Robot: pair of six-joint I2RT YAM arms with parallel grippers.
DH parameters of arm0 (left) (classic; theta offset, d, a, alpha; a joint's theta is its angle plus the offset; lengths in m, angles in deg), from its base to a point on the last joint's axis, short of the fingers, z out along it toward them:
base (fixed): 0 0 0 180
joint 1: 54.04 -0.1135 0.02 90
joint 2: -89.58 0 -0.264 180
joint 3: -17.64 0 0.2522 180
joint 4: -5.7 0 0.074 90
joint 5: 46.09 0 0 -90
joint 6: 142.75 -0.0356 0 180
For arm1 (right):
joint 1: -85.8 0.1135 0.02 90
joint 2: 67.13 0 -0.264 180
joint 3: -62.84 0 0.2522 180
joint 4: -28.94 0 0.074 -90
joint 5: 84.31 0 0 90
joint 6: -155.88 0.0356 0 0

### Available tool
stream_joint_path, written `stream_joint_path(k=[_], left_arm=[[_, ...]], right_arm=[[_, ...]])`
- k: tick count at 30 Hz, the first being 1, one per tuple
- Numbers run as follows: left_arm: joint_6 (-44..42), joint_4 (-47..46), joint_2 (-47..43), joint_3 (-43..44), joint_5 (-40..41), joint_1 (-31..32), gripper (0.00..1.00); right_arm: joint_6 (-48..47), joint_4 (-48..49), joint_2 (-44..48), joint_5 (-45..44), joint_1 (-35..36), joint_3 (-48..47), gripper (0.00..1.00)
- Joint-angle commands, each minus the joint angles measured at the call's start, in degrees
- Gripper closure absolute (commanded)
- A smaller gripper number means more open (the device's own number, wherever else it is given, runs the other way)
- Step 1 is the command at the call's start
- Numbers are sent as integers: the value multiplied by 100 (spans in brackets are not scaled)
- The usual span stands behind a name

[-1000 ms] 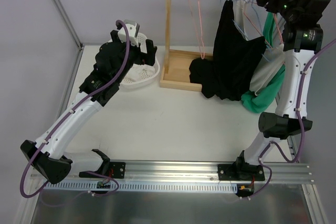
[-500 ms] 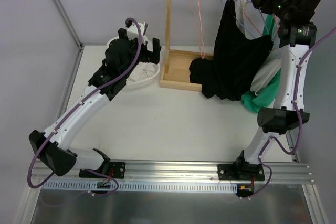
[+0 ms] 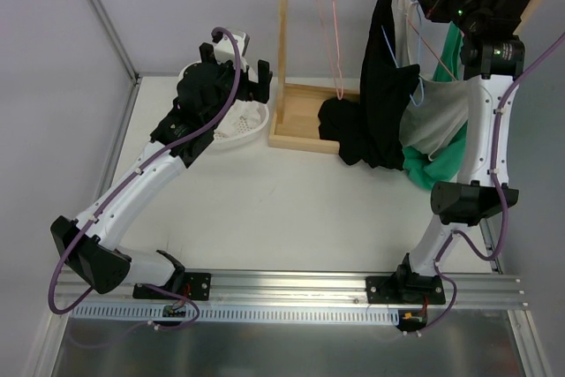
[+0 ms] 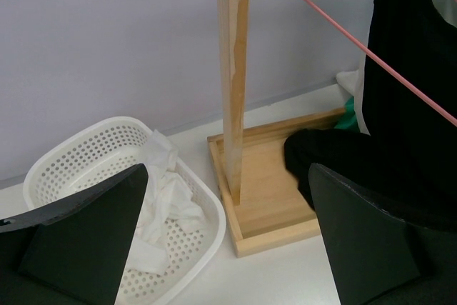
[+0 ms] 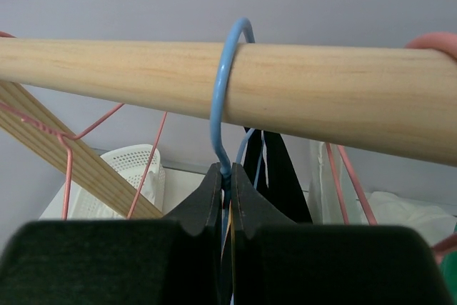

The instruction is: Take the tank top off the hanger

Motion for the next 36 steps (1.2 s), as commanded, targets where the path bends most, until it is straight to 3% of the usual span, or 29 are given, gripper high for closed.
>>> stream_joint_path(k=[1, 27, 33, 36], left_arm=[[-101, -298, -5, 215, 3, 41, 1], [-128, -316, -373, 242, -234, 41, 1], [-49, -325, -567, 215, -1015, 67, 1], [-162, -342, -602, 294, -1437, 216, 1]], right_arm=[[-200, 59, 215, -117, 67, -57, 100], [18, 473, 909, -354, 129, -180, 100], [291, 473, 1541, -309, 190, 504, 100], [466, 455, 2183, -862, 278, 1268, 100]])
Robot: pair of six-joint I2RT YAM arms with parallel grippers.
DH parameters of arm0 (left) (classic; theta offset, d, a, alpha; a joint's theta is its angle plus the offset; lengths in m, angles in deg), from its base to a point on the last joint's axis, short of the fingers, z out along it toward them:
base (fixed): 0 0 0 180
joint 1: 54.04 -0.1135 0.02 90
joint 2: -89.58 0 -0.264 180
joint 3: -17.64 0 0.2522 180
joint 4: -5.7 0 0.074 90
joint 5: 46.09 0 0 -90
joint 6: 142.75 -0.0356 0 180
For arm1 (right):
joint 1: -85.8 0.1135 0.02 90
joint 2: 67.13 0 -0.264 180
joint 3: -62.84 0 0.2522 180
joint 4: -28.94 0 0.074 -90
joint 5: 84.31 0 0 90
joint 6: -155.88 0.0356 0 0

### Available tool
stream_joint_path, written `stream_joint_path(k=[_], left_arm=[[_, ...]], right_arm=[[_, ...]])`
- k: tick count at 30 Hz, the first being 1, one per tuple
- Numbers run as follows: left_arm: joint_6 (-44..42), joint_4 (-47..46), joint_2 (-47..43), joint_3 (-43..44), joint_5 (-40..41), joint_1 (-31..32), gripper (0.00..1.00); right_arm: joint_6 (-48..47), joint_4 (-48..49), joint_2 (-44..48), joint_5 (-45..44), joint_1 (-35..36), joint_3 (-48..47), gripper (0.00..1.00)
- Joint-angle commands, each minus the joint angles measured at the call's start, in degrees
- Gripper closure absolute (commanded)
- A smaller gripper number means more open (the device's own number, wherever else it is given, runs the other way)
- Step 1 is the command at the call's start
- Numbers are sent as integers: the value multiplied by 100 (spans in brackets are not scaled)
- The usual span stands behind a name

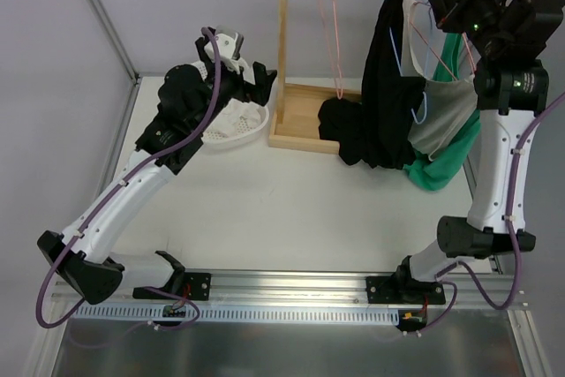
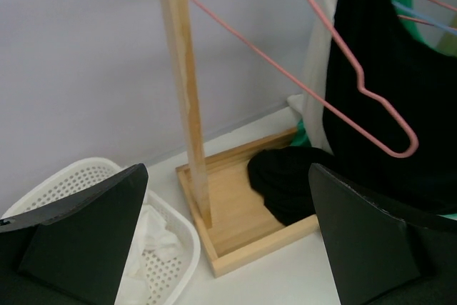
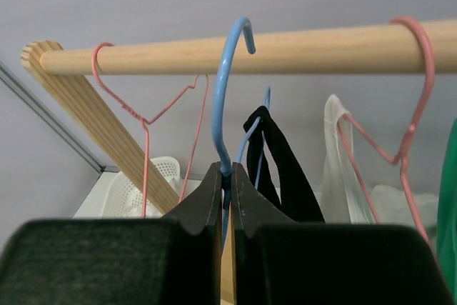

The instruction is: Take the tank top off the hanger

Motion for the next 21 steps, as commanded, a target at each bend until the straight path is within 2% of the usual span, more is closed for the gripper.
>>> stream_joint_path(k=[1, 5, 10, 15, 21], left_arm=[[-217, -292, -193, 244, -754, 334, 1], [-691, -301, -71, 499, -1080, 985, 1], [-851, -301, 193, 912, -1623, 1758, 1], [-868, -301, 447, 1158, -1818, 2697, 1], [-1246, -292, 764, 1378, -1537, 3753, 1]], right_arm=[[351, 379, 889, -567, 114, 513, 100], [562, 300, 1602, -806, 123, 1252, 100], [869, 116, 2453, -842, 123, 1981, 100], [949, -368, 2842, -684, 123, 1983, 100], [1168, -948, 3096, -605, 123, 1570, 100]])
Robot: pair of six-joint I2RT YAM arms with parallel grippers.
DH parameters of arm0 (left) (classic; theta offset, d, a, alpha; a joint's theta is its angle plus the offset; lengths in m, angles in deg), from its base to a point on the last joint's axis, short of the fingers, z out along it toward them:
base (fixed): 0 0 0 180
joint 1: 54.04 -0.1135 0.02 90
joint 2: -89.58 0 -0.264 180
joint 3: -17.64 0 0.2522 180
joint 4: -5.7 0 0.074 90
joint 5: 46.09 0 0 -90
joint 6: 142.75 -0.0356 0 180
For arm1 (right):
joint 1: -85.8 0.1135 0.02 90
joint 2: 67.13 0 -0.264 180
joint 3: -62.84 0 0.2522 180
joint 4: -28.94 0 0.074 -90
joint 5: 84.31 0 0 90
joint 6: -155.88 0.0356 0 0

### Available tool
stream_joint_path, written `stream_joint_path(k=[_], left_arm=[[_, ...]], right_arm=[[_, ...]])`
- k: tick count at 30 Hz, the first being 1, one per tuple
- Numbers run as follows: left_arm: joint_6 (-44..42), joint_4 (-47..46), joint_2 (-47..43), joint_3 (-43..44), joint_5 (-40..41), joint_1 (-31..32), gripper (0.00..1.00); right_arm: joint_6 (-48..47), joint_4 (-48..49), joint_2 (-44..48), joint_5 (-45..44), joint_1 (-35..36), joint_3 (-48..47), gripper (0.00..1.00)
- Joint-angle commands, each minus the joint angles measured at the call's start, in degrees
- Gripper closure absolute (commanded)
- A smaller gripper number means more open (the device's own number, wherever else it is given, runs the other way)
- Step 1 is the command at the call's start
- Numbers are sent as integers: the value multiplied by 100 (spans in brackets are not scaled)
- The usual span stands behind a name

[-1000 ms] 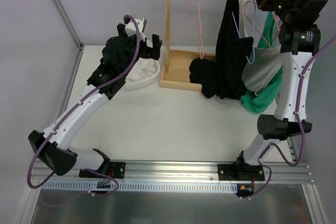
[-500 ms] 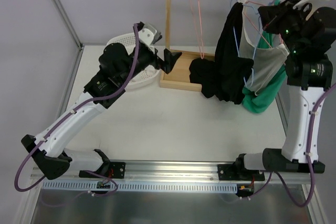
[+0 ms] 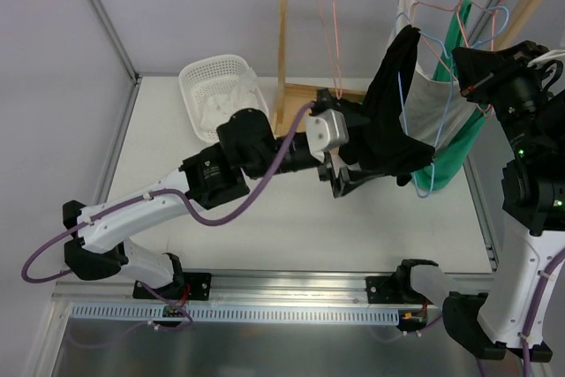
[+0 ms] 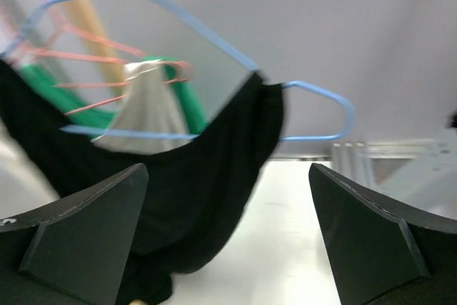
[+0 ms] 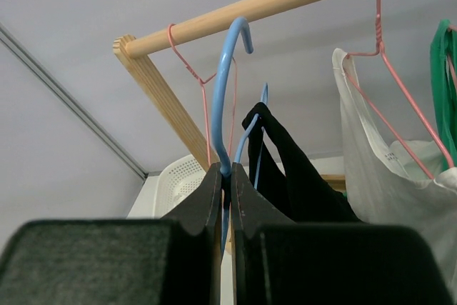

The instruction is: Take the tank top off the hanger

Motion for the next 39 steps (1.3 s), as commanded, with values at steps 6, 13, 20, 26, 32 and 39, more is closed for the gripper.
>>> stream_joint_path(k=[6, 13, 20, 26, 32, 39], left_arm=[[-559, -220, 321, 380, -77, 808, 1], [-559, -229, 568, 362, 404, 808, 6], [-788, -229, 989, 573, 1266, 808, 32], [-779, -246, 1157, 670, 1347, 808, 76], [-639, -238, 1140, 749, 1180, 808, 100], [-295, -211, 665, 915, 951, 949, 100]], right_arm=[[510, -318, 219, 181, 23, -514, 100], [642, -318, 184, 67, 23, -629, 100], [615, -318, 158, 14, 23, -769, 100], [642, -309, 70, 31, 23, -892, 100], [572, -309, 52, 31, 23, -910, 100], [44, -186, 87, -206, 23, -629, 100]])
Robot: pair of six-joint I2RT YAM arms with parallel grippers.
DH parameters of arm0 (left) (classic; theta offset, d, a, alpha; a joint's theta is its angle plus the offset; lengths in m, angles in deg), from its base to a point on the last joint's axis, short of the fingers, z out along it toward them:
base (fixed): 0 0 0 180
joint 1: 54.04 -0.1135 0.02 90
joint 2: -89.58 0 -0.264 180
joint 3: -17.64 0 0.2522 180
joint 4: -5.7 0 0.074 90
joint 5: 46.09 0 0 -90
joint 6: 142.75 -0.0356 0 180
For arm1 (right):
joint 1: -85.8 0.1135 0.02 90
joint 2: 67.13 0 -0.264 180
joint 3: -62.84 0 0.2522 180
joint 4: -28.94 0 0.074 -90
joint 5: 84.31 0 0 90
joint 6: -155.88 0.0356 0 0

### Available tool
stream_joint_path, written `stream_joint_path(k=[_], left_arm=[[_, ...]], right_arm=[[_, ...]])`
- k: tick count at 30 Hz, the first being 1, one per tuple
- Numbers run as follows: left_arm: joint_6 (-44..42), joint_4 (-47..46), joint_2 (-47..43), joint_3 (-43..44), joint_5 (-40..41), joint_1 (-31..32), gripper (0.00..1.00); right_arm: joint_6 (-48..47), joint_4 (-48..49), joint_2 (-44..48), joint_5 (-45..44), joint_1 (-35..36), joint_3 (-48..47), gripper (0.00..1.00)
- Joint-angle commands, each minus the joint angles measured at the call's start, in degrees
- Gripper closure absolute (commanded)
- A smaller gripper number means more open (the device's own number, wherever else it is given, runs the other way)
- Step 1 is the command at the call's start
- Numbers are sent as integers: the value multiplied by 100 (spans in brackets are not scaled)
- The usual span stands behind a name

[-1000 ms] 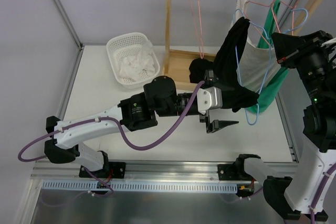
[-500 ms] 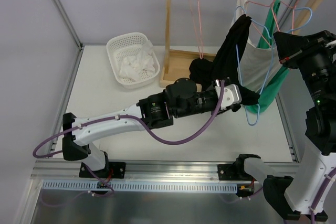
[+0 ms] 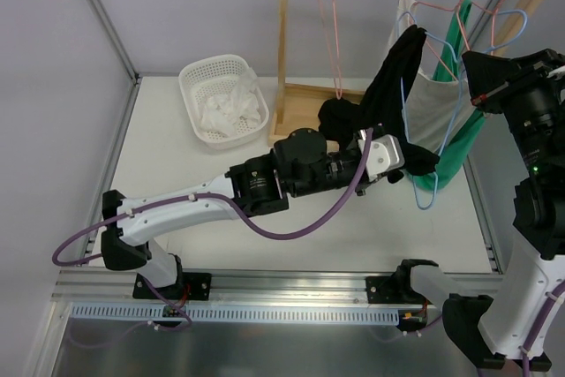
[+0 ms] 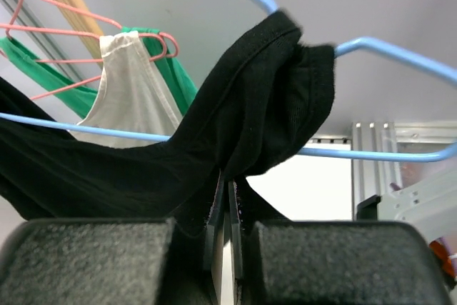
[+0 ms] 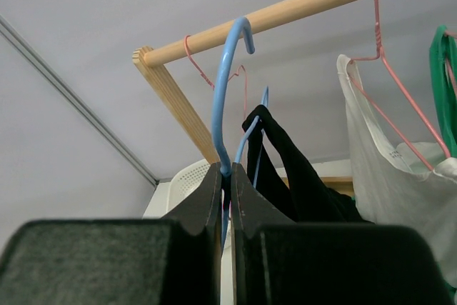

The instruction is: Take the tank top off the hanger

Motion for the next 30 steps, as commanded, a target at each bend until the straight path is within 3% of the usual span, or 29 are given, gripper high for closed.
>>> stream_joint_path(k=[1, 13, 23, 30], left_arm=[[129, -238, -511, 413, -116, 245, 100], [155, 0, -221, 1301, -484, 702, 100], [594, 0, -362, 344, -836, 1089, 100], [437, -246, -625, -517, 305, 1046, 100]], right_arm=[[-316, 432, 59, -156, 23, 92, 100], [-484, 855, 138, -367, 23, 638, 100], [-387, 811, -292, -481, 23, 23, 100], [-344, 530, -293, -235, 23, -338, 100]])
